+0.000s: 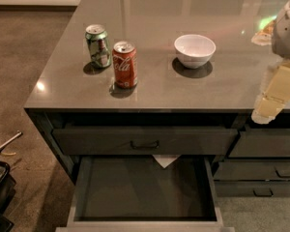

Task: Place coke can into middle drawer

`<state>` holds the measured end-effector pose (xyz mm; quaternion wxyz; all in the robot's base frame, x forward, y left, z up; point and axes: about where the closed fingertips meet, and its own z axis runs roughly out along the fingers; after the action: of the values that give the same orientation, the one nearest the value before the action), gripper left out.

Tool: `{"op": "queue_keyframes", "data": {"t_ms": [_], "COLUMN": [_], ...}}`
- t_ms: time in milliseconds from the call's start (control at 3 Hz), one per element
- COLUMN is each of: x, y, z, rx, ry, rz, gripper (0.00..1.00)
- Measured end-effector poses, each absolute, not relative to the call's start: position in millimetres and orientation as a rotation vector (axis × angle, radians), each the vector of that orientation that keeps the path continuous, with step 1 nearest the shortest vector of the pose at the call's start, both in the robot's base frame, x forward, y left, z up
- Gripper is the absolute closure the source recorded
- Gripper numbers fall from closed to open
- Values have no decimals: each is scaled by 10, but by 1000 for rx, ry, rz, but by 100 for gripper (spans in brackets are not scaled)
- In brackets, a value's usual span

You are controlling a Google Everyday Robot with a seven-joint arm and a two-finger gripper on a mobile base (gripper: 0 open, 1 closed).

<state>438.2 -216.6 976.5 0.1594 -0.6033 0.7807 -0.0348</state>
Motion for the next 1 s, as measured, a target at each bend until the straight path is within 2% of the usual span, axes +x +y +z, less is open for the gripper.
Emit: {"op": "queue_keyframes", "data": {"t_ms": [667,1000], "x": [4471,4811], "y": [-2044,-1410], "z": [9761,9683], "rx": [-1739,-1862], "ry": [2186,2017], "rz": [-78,17], "gripper": [0,0]}}
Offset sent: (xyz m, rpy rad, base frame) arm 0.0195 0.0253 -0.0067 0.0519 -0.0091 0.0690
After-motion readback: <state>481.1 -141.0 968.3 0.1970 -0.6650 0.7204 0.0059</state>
